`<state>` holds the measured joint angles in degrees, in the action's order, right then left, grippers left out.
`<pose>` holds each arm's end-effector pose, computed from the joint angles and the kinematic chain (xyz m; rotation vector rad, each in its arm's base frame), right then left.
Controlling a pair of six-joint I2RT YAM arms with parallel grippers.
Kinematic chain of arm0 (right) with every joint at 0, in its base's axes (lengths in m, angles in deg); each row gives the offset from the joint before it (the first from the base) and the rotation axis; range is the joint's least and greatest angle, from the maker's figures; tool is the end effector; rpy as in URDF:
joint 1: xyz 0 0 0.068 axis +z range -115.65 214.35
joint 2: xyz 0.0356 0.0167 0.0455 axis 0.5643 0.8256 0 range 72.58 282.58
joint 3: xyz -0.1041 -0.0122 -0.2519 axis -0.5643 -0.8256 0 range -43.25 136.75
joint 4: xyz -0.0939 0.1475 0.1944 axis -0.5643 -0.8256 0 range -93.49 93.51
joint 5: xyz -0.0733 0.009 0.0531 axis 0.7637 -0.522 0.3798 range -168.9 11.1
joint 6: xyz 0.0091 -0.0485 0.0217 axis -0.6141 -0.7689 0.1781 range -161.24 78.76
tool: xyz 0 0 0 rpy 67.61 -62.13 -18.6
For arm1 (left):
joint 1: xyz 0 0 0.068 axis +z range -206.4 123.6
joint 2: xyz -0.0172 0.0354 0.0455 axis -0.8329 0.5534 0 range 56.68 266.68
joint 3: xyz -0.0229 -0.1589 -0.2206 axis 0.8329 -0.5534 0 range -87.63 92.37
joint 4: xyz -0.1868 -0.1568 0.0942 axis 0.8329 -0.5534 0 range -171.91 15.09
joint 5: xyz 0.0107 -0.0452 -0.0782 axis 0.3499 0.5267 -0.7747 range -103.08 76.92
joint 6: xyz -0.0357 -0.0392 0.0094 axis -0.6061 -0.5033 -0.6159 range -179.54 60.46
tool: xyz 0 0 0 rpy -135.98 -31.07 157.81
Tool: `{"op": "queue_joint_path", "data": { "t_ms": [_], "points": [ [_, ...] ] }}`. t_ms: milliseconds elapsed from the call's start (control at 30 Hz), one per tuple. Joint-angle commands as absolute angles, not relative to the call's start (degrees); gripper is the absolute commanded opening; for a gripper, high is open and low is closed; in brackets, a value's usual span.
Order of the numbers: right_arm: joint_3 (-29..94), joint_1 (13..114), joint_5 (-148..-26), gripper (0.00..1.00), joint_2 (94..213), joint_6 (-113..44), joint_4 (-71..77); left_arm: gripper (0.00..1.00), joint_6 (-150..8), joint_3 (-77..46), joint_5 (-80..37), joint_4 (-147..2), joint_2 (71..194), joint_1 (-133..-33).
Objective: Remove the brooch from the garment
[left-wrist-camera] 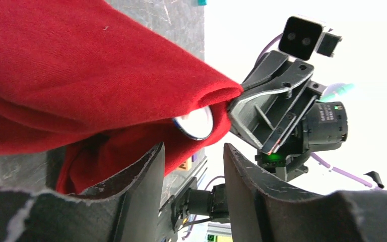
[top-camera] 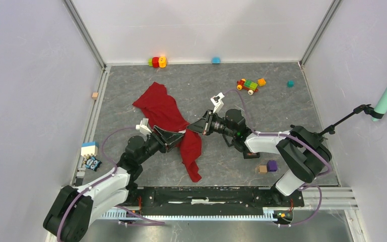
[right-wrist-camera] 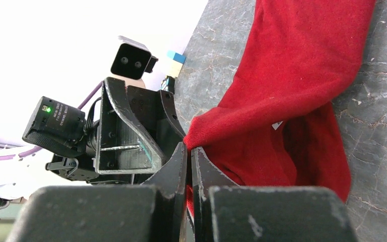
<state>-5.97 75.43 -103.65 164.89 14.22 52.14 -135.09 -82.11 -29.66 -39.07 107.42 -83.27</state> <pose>0.2360 0.2253 0.1991 -0.1333 1.9514 1.5609 0.1513 -0.0881 0.1688 -0.5954 1.9124 -1.4959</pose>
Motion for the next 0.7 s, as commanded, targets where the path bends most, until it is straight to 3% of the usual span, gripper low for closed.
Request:
{"op": "queue_joint_path", "data": {
  "t_ms": [0,133,433,667],
  "points": [
    [-4.5,75.1,-102.8,0.00,163.1,14.1,54.7,0.51,-139.2,-81.7,-26.9,-31.5,107.6,-83.6],
    [-5.1,75.1,-103.5,0.00,163.2,14.3,55.7,0.40,-139.0,-82.0,-24.3,-33.3,105.4,-83.6],
    [-7.6,75.3,-103.7,0.00,162.5,15.3,57.9,0.37,-136.7,-80.7,-24.9,-36.8,106.3,-83.7],
    [-8.1,75.8,-103.9,0.00,162.5,15.3,58.1,0.18,-134.8,-79.3,-26.8,-35.7,110.2,-83.7]
  ]
}}
